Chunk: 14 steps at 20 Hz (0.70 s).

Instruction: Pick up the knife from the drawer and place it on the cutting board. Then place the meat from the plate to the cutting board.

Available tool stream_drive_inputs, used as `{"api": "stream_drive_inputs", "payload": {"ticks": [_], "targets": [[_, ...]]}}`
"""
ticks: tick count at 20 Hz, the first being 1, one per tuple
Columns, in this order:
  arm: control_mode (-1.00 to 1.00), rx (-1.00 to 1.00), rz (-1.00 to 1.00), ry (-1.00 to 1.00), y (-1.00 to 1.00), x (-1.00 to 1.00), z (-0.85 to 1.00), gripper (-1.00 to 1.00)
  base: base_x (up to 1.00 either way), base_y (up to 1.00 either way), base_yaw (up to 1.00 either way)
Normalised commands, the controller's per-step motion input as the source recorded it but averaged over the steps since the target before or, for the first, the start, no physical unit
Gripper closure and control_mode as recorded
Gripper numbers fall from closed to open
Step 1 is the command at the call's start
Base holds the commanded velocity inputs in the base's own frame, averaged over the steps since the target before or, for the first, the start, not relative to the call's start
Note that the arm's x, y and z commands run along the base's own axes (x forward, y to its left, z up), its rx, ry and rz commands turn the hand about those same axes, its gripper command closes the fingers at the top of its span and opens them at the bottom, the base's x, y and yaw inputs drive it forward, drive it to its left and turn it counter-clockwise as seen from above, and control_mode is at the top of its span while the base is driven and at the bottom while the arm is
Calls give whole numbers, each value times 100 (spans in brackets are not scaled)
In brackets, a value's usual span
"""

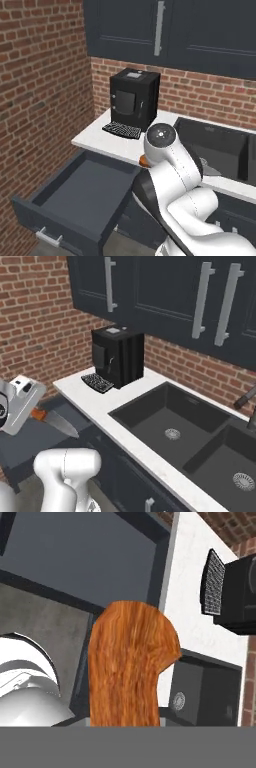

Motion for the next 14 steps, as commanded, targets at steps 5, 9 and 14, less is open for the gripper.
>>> {"api": "stream_drive_inputs", "payload": {"ticks": [5, 9, 14], "targets": [[100, 0, 0, 0, 0, 0, 0, 100, -87, -91, -38], [100, 0, 0, 0, 0, 0, 0, 100, -100, -77, -41], [100, 0, 0, 0, 0, 0, 0, 100, -99, -72, -43]]}}
